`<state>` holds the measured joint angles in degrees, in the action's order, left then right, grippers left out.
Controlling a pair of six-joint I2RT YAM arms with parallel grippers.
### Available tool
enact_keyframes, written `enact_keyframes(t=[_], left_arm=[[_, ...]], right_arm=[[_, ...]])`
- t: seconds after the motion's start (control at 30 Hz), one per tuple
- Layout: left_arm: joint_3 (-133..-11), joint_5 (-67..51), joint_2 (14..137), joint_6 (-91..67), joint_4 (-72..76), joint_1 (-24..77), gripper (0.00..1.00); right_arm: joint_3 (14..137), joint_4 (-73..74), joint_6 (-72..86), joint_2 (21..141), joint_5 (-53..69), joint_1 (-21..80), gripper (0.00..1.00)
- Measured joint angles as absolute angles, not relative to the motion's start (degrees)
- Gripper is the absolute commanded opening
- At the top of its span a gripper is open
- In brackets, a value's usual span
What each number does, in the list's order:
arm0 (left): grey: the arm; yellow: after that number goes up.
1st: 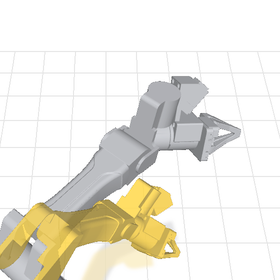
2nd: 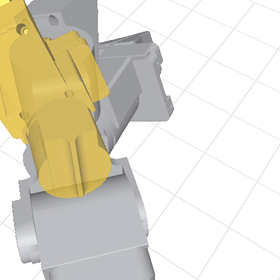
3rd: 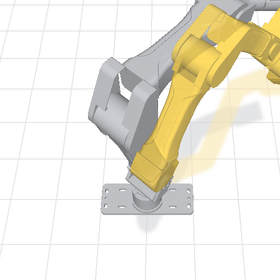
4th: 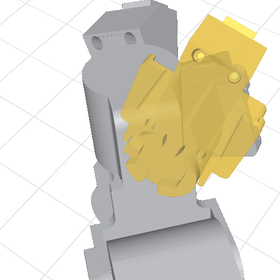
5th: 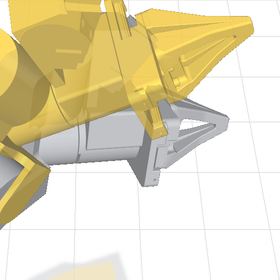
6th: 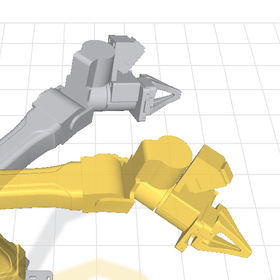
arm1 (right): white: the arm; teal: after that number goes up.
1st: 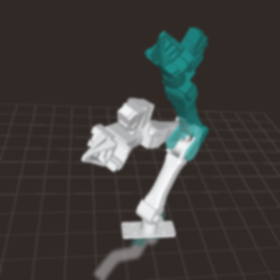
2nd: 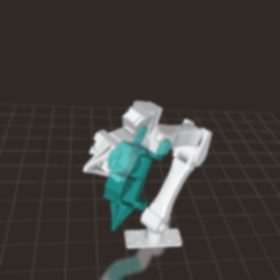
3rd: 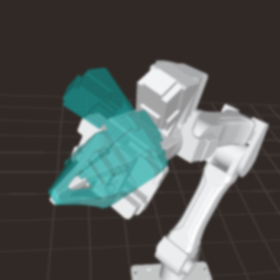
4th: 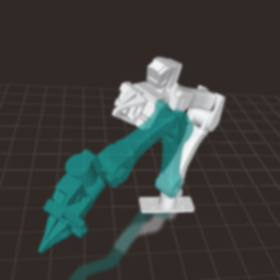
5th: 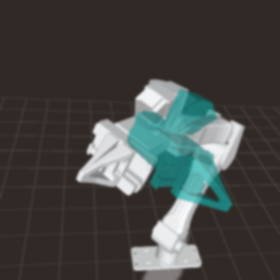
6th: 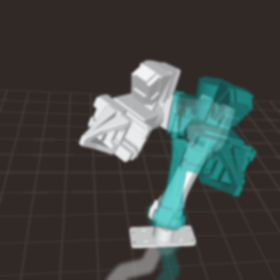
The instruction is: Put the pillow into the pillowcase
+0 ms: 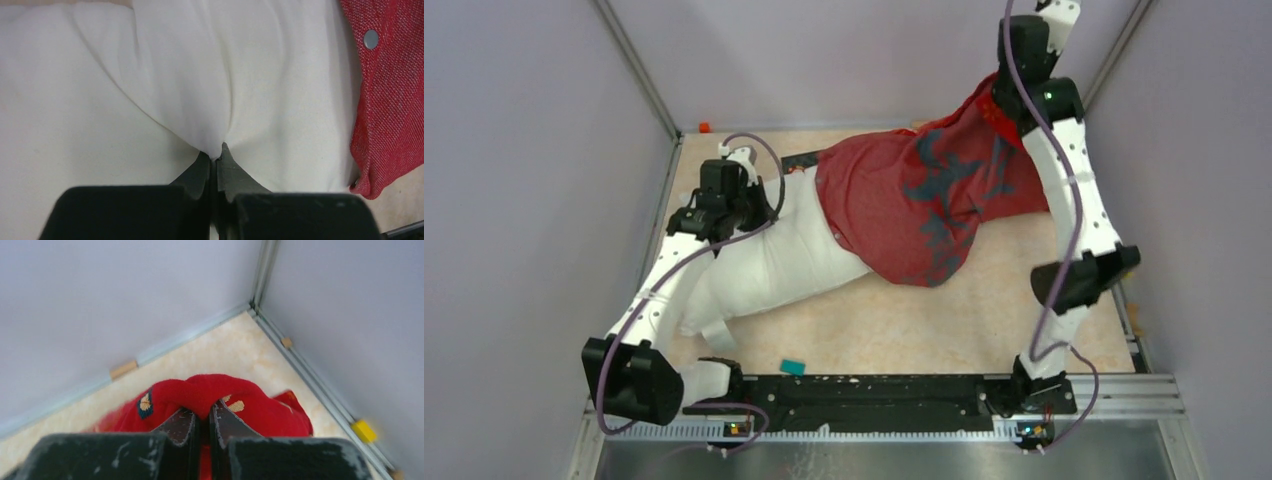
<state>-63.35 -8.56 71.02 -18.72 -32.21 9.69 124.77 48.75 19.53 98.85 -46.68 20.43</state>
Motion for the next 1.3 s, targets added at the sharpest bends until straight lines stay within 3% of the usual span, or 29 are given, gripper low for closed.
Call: enact_keyframes(t=[0.03, 0.07, 0.13, 0.17, 0.27, 0.4, 0.5, 0.67, 0.8, 0.93, 1.13, 1.3], left_arm=[[-63.3, -8.6, 70.9, -18.2, -32.2, 10.2, 0.0], [-63.3, -8.6, 70.8, -17.9, -32.2, 10.5, 0.0], [-63.3, -9.1, 70.9, -17.7, -32.2, 11.2, 0.0], [-63.3, -9.4, 70.9, -17.6, -32.2, 11.3, 0.0], [-63.5, -10.0, 71.6, -17.9, -32.2, 11.7, 0.0], [-64.0, -10.0, 73.4, -19.0, -31.6, 11.7, 0.0], [-64.7, -9.1, 74.5, -20.1, -31.3, 11.6, 0.0], [-66.3, -6.3, 76.5, -22.4, -31.3, 11.7, 0.0], [-66.7, -5.0, 76.9, -23.7, -31.2, 11.7, 0.0], [-66.7, -4.7, 77.1, -24.3, -31.2, 11.7, 0.0], [-66.7, -4.1, 77.2, -24.7, -31.2, 11.7, 0.0], [-66.7, -3.7, 77.2, -25.2, -31.2, 11.7, 0.0]], right_arm=[[130.1, 48.7, 18.3, 103.3, -45.5, 18.1, 0.0], [134.8, 48.1, 17.5, 107.6, -44.1, 15.9, 0.09], [143.2, 47.2, 16.1, 116.5, -40.9, 11.5, 0.41], [145.7, 46.3, 15.5, 120.5, -39.4, 9.7, 0.51], [147.1, 45.9, 14.1, 129.4, -35.7, 6.1, 0.65], [145.4, 49.3, 13.7, 133.7, -32.4, 5.5, 0.68], [139.7, 50.6, 14.9, 129.7, -29.5, 6.7, 0.69], [121.1, 50.5, 17.1, 109.1, -29.0, 14.4, 0.7], [104.6, 46.5, 19.7, 88.9, -30.0, 29.6, 0.69], [89.9, 44.5, 23.4, 76.0, -33.5, 44.1, 0.69], [72.2, 42.2, 31.3, 76.0, -38.4, 59.9, 0.68], [64.8, 38.2, 34.1, 81.6, -39.4, 63.6, 0.71]])
